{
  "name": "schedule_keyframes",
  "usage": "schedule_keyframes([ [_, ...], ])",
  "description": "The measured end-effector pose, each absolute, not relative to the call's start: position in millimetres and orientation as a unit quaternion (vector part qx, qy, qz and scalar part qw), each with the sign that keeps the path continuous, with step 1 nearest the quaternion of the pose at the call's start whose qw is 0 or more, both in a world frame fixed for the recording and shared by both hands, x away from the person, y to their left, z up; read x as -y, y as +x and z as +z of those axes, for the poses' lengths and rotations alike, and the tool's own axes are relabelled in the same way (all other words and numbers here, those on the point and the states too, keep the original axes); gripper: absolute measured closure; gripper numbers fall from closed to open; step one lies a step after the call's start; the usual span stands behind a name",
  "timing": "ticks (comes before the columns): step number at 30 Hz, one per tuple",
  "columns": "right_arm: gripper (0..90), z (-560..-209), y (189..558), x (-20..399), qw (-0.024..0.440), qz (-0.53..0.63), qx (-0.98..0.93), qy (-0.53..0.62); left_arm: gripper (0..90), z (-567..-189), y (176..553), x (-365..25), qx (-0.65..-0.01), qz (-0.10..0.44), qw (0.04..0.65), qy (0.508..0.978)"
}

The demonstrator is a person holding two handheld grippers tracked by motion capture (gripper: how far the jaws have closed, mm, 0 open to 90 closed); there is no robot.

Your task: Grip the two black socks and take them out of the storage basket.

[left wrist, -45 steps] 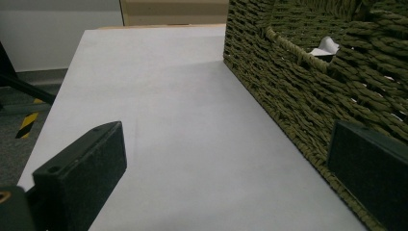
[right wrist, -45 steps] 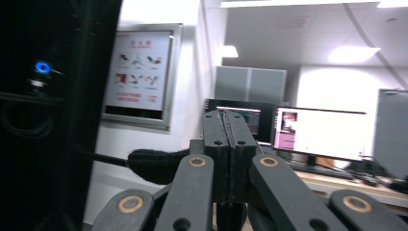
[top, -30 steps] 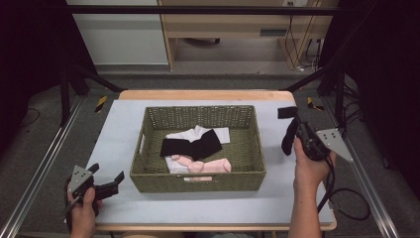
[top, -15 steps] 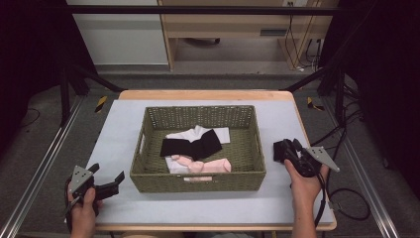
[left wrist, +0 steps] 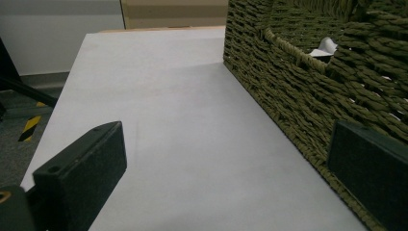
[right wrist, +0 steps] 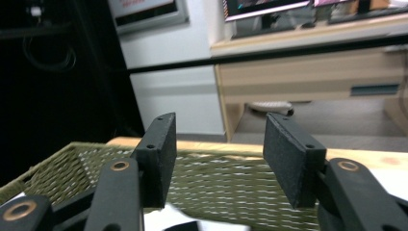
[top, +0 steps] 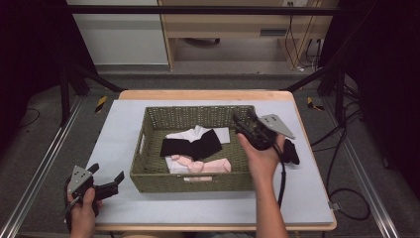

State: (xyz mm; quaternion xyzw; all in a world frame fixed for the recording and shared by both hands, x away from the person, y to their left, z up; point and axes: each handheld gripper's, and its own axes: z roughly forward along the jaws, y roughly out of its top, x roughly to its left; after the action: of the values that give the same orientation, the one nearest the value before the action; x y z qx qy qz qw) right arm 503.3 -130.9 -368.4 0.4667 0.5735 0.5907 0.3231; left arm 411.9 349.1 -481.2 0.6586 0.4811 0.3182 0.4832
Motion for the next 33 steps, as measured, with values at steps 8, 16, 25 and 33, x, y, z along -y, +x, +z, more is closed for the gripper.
schedule_keyframes([
  [8,52.8,-395,542,88,0.299,0.556,-0.613,0.476,0.4,-481,412,-350,-0.482,0.316,0.485,0.658],
  [16,56.5,-421,561,76,0.297,0.493,-0.674,0.463,0.3,-481,412,-350,-0.482,0.315,0.486,0.657],
  [25,49.4,-443,570,66,0.211,0.431,-0.740,0.472,0.3,-481,413,-350,-0.484,0.312,0.486,0.658],
  [33,47.0,-459,571,62,0.153,0.364,-0.758,0.520,0.4,-481,413,-351,-0.483,0.312,0.484,0.659],
])
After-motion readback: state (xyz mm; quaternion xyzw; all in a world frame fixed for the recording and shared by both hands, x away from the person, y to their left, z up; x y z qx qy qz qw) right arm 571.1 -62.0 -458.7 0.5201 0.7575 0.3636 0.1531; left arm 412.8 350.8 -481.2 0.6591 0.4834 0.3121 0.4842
